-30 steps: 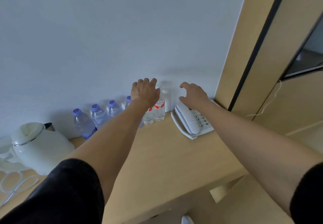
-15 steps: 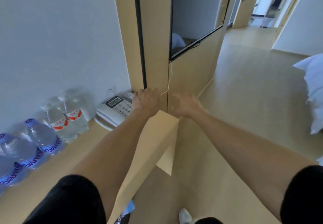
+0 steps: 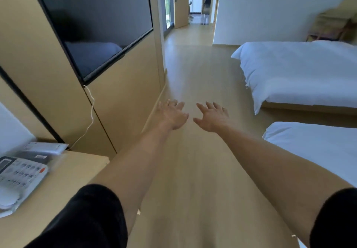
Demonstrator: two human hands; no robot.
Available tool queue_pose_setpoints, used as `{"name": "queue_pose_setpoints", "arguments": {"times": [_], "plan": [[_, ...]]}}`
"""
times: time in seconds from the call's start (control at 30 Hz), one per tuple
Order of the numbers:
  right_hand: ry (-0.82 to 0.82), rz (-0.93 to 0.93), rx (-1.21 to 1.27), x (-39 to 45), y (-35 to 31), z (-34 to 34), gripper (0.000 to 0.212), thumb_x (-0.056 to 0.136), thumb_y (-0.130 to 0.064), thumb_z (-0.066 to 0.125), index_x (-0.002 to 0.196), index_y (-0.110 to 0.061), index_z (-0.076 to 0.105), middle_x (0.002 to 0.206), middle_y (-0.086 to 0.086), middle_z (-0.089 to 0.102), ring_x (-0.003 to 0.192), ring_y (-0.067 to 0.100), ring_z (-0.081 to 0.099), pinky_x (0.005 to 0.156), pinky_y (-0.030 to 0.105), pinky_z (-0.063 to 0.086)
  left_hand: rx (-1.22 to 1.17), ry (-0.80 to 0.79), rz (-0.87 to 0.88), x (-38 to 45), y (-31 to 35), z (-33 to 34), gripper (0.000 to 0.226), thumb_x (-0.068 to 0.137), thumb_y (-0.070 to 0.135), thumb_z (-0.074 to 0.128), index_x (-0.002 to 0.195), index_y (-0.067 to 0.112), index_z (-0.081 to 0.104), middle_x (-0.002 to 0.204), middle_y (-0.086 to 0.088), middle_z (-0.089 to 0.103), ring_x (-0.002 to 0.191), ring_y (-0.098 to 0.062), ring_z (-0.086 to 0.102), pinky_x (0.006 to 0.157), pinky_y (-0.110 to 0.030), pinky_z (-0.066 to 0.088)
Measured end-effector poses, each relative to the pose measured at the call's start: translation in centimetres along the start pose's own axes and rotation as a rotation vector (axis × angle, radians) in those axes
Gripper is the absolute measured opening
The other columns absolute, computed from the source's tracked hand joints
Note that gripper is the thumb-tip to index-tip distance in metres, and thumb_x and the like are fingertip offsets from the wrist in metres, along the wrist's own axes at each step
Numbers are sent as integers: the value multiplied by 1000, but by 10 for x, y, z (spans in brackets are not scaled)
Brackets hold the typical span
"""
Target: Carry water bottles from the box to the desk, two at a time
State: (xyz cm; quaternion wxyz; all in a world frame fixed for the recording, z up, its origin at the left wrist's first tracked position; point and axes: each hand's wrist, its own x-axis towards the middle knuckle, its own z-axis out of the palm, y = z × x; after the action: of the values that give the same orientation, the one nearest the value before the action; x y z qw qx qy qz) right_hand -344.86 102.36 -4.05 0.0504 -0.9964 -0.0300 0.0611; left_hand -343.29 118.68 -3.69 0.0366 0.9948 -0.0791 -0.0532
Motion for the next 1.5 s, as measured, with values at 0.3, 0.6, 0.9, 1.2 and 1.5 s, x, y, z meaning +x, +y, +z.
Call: {"name": "queue_pose_setpoints", "arguments": {"times": [0.3,0.6,0.9,1.2,1.5], "plan": [[-4,168,-8,51,167,-36,69,97,-62,42,157,-34,21,164,5,24,152,28,15,121,52,17,9,-47,80,107,136,-7,60,103,44,32,160,32,17,169,0,11,155,-26,8,124,-51,3],[16,241,7,124,218,-39,66,97,-61,42,155,-33,27,159,7,33,147,28,28,117,48,26,13,-73,96,200,161,-6,59,102,44,37,158,33,22,165,-3,23,151,-29,21,122,-50,13],[-4,300,20,282,222,-48,65,97,-59,43,155,-34,28,158,6,35,147,26,28,116,46,25,-14,-116,131,363,125,-2,60,101,45,37,158,33,23,165,-1,23,151,-28,21,121,-49,15],[-16,338,27,442,207,-77,66,96,-61,43,155,-35,27,159,5,34,146,28,30,116,47,27,-14,-129,178,527,83,-32,58,102,44,36,158,31,24,165,-1,23,152,-26,21,122,-49,16],[-7,370,40,555,241,-88,66,96,-61,43,154,-34,28,158,7,35,145,29,33,117,49,29,-31,-119,227,651,91,-42,58,102,37,34,159,32,22,165,-2,23,152,-25,20,123,-49,14]]}}
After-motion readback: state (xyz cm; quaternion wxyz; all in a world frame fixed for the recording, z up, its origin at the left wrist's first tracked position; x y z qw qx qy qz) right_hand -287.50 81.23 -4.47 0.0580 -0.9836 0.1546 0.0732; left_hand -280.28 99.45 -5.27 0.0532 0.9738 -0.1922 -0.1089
